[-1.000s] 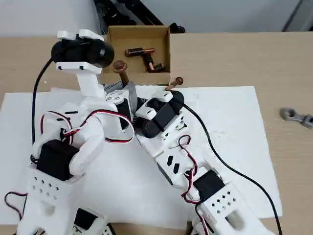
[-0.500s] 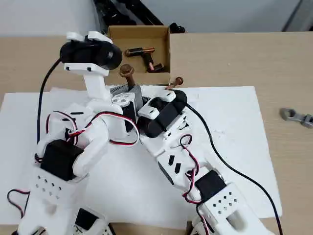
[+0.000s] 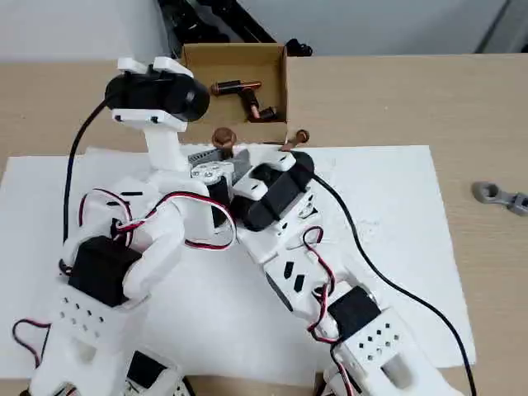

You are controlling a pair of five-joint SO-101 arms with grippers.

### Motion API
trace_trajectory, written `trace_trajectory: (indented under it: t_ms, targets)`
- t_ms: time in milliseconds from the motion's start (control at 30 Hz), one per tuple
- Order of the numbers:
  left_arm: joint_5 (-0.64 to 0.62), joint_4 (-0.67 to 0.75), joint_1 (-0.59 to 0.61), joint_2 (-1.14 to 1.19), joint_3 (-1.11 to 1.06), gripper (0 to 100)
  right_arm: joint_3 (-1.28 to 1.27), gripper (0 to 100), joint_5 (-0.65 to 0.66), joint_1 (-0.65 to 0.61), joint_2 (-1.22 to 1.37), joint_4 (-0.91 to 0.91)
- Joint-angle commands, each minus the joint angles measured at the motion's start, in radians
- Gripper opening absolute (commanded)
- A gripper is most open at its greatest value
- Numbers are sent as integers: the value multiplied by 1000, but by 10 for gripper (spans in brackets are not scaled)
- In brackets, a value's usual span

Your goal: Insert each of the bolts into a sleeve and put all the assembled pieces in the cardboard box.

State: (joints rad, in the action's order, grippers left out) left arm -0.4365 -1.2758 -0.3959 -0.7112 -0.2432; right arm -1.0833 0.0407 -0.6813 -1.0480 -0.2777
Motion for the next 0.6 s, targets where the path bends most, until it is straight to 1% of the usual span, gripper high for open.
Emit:
trace_trajectory:
  t_ms: [0, 233, 367, 467, 567]
  targets:
    - [2, -2, -11, -9, 39, 158, 17, 2, -5, -5, 2, 22]
    - [18, -28, -11, -9, 51, 193, 17, 2, -3, -5, 2, 21]
    - [25, -97, -9, -9, 104, 226, 17, 2, -3, -5, 2, 21]
    - [38, -129, -9, -8, 137, 231, 18, 2, -3, -5, 2, 21]
    - [55, -129, -9, -8, 142, 232, 18, 2, -3, -5, 2, 22]
